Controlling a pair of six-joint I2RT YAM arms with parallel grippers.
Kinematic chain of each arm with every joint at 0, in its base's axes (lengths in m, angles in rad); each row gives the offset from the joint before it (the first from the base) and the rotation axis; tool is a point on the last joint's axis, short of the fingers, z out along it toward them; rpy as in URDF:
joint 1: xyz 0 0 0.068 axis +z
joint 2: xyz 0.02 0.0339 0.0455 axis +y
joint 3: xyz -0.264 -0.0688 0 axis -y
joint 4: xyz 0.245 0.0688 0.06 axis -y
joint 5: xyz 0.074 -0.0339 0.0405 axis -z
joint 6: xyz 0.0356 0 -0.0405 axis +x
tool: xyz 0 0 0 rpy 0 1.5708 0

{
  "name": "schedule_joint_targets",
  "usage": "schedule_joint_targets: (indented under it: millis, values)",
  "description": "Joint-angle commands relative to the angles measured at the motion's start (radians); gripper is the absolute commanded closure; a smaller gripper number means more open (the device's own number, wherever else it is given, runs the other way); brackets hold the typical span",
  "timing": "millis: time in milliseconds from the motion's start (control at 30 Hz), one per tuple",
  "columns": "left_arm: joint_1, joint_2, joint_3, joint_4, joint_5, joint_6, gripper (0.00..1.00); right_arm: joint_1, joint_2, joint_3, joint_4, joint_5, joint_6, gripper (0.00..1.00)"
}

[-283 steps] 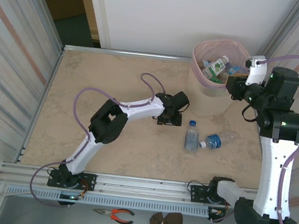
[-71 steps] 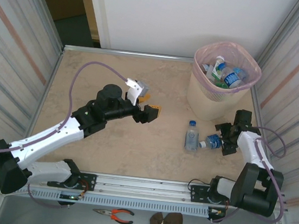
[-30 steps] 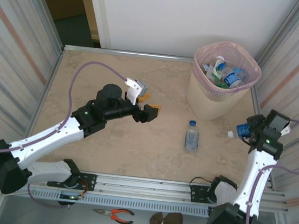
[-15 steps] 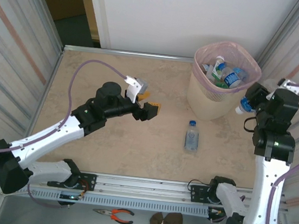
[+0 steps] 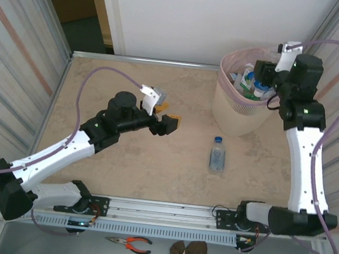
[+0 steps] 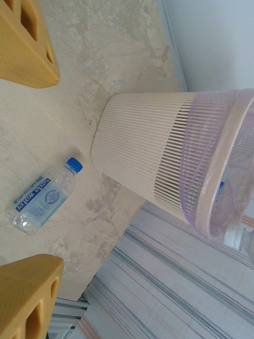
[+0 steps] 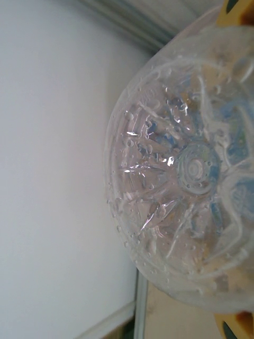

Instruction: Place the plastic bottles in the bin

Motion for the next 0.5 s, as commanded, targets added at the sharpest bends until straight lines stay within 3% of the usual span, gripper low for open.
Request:
schedule_joint_targets:
  millis: [0,467]
  values:
    - [0.009,-0.041,0.02,-0.014,-0.01,0.023,0.18,0.004,0.074,0.092,0.043,-0.125,-0.082,0.44]
    - [0.017,-0.071,-0.006,-0.021,-0.021,0.015,0.18,0.001,0.345,0.272,-0.156,-0.262,-0.145,0.45]
